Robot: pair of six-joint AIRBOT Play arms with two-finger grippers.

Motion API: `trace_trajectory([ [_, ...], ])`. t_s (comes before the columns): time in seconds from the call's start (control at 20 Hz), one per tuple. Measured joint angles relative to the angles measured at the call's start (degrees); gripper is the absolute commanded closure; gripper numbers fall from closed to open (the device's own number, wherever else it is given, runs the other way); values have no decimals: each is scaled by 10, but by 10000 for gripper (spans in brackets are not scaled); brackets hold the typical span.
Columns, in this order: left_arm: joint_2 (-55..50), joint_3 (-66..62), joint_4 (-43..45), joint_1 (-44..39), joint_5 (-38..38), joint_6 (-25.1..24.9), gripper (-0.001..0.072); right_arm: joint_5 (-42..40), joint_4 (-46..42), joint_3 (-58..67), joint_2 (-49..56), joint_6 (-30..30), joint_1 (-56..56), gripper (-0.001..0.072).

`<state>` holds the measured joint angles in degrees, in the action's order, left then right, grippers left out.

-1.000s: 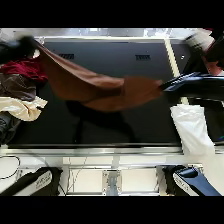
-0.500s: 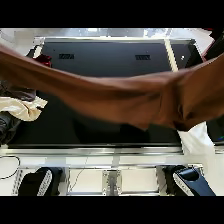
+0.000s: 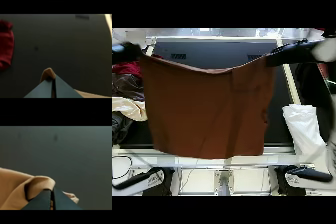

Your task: Fold the shirts.

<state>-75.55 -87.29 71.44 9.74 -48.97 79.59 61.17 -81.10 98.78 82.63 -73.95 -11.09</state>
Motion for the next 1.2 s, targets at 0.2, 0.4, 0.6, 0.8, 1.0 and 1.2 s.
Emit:
trace_trajectory([
  [0.2, -128, 0, 3, -8, 64, 33, 446, -185, 36, 4, 142, -24, 0, 487],
  [0.4, -163, -14, 1, -16, 116, 54, -1, -323, 65, 37, 183, -69, 8, 99],
  [0.6, -89, -35, 6, 9, 97, 61, 0, -176, 54, 134, 152, -95, 56, 151],
  [0.8, 70, 2, 105, 65, 38, 64, 0, 43, 27, 139, 35, -92, 148, 151],
  [1.0, 265, 170, 170, 150, -1, 92, 0, 133, 31, -19, -124, -74, 235, 150],
  [1.2, 428, 379, 185, 203, -11, 196, 1, 42, 103, -339, -273, -122, 295, 159],
])
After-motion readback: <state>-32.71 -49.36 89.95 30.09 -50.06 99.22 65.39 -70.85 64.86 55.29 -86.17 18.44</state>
